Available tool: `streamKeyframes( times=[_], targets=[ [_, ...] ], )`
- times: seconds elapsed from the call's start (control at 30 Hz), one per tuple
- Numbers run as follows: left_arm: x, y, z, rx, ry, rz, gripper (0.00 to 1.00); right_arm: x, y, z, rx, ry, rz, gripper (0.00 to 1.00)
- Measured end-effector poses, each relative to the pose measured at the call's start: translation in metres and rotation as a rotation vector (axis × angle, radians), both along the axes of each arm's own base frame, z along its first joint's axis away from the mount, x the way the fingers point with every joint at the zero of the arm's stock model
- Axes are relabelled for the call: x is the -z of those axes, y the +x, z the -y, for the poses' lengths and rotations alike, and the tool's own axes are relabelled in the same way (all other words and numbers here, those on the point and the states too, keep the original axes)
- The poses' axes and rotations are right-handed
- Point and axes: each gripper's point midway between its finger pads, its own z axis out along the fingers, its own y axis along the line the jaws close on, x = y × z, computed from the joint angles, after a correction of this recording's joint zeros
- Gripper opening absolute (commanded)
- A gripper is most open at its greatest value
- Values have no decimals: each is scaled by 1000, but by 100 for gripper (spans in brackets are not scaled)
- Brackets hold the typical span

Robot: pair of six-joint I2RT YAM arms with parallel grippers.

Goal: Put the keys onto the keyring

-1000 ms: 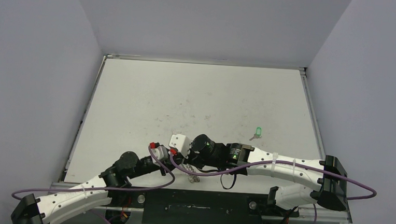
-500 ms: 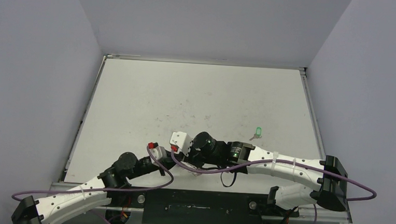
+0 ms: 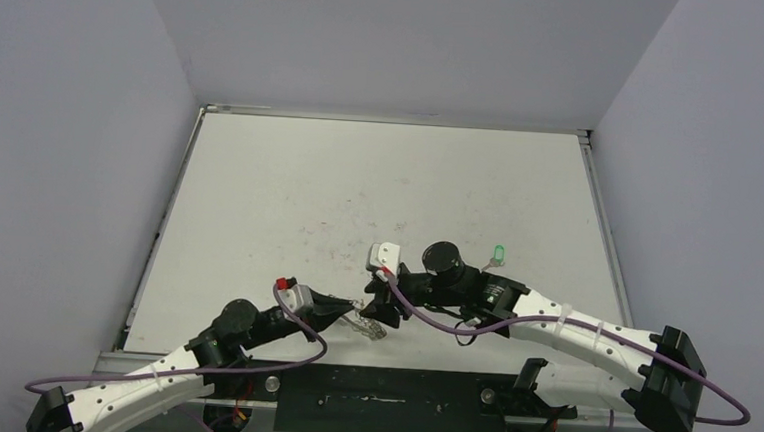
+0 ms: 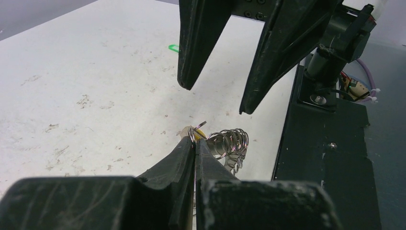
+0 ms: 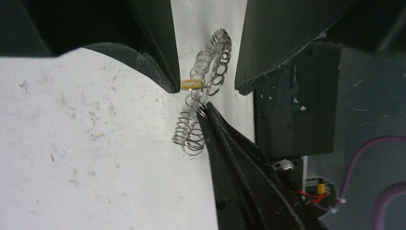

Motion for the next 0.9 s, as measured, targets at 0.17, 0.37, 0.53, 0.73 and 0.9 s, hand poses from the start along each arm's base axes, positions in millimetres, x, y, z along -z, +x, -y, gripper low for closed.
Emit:
streamKeyframes(
  times=[0.17, 0.37, 0.53, 0.73, 0.9],
  targets=[
    [-1, -7, 3, 40, -15, 12, 0, -7, -14, -7, -106, 71, -23, 32],
    [-8, -13, 6, 83, -35, 31, 0, -10, -10, -11, -155, 115, -48, 25],
    [-12, -17, 7, 104, -46, 43, 0, -6, -5, -13, -174, 128, -73, 17],
    [-8, -18, 8, 113, -35, 35, 0, 4, -6, -15, -206, 141, -118, 20],
    [-7, -19, 9, 120, -31, 33, 0, 8, -5, -12, -210, 162, -122, 25]
  ],
)
